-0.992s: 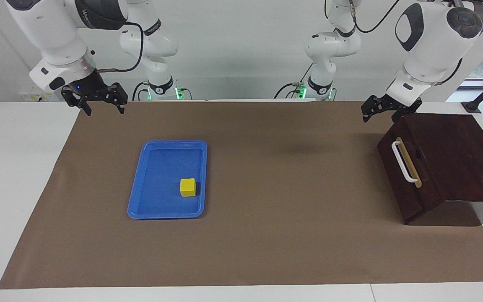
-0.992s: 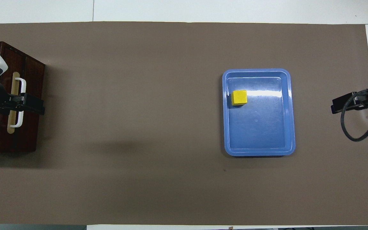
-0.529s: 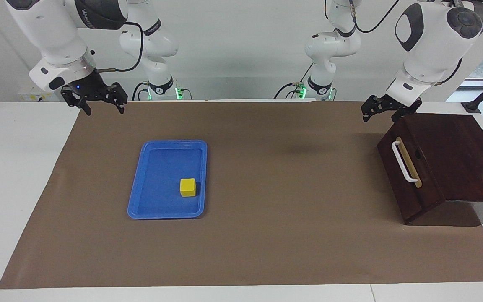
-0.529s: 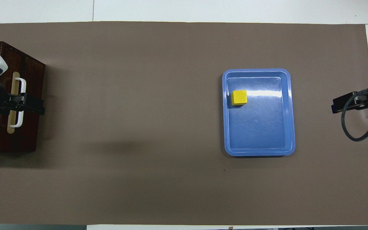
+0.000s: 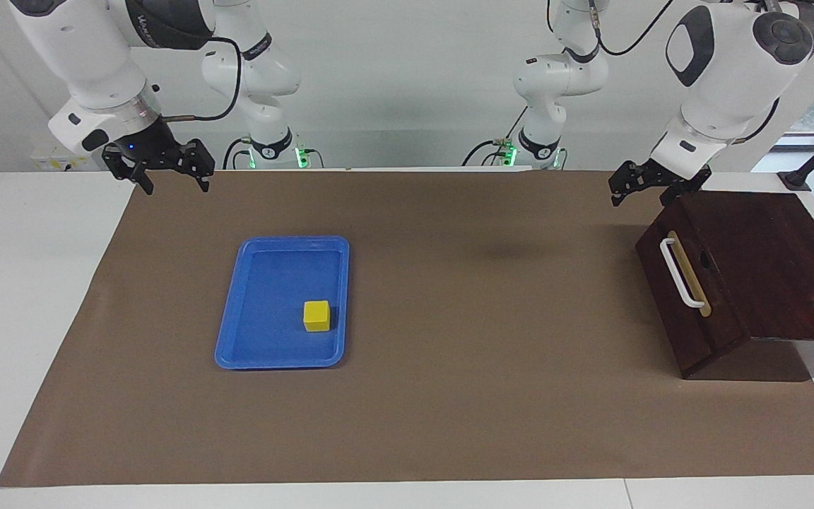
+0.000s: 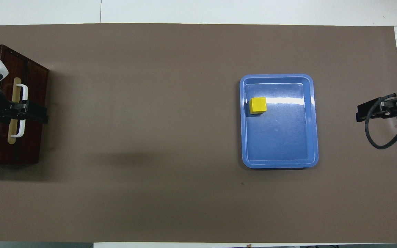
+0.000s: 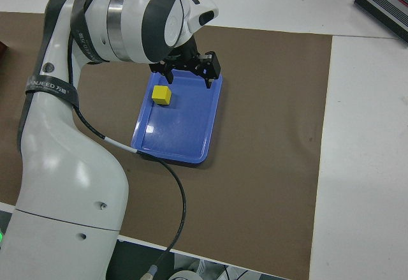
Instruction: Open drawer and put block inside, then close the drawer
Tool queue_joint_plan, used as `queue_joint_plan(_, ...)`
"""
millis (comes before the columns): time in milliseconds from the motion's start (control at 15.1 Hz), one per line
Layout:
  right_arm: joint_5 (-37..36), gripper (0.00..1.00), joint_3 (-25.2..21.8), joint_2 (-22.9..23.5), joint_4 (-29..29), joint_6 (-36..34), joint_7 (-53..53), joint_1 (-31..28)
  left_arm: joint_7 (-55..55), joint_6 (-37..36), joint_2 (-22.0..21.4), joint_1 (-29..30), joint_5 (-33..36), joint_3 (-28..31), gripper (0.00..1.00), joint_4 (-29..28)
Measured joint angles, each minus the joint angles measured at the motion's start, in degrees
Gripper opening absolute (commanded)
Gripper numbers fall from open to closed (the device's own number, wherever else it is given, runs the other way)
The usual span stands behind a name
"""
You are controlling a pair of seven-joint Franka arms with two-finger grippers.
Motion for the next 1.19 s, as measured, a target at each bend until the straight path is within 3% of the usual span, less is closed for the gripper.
queue_joint_plan(331, 10.6, 1.00, 0.0, 3.2, -4.0, 3.1, 24.4, 0.0, 0.0, 0.0, 0.0, 0.0, 0.0, 0.0, 1.00, 0.0)
queue_joint_plan(661, 25.7, 1.00, 0.0, 9.8, -13.0, 18.1, 45.5, -0.1, 0.0, 0.0, 0.0, -0.1, 0.0, -0.1, 1.00, 0.0)
queue_joint_plan(860, 35.2, 1.00, -0.1, 11.8, -18.1, 24.2, 51.1, -0.2, -0.3, 1.8, 0.0, -0.2, 0.0, -0.3, 1.00, -0.1)
queue_joint_plan(1058, 41.1, 1.00, -0.4, 16.6, -17.1, 26.0, 53.6, -0.6, -0.5, 8.1, 0.0, -0.2, 1.6, -0.4, 1.00, -2.9)
queue_joint_plan(1191, 43.9, 1.00, -0.4, 20.4, -15.6, 28.1, 53.6, -0.8, -0.5, 12.5, 0.2, -0.3, 6.8, -0.5, 1.00, -5.9)
